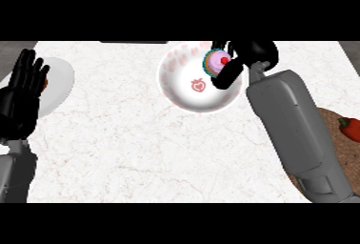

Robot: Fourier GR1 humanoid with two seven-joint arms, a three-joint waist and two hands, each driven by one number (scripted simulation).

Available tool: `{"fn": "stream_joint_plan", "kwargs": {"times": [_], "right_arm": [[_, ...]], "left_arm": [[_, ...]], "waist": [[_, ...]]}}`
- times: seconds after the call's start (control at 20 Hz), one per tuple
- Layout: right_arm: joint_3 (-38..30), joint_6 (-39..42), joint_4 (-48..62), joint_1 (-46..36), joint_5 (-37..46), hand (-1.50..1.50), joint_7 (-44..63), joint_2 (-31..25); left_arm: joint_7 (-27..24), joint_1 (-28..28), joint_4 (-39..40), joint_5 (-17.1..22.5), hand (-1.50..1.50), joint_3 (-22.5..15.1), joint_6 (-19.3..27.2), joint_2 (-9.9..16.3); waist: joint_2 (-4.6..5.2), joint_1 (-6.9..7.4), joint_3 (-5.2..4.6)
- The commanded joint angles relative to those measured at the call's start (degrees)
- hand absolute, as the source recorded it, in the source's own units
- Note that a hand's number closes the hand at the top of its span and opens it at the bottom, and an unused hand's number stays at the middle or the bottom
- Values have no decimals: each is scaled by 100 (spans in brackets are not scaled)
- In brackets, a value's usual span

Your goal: Pick the cupcake from the placemat and place it in the bowl

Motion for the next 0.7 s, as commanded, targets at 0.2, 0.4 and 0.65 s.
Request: {"fn": "stream_joint_plan", "kwargs": {"times": [0.2,0.4,0.65], "right_arm": [[-604,-1309,1971,-422,185,-150,-67,487],[-907,-1826,2264,-127,-241,-150,-909,680],[-1445,-2749,2334,-335,-664,-150,-1671,763]], "left_arm": [[-102,149,-9,122,0,183,-228,165],[-47,-51,98,62,0,128,-61,18],[-27,9,151,22,0,128,-101,64]], "waist": [[16,61,2],[12,-4,5],[18,11,6]]}}
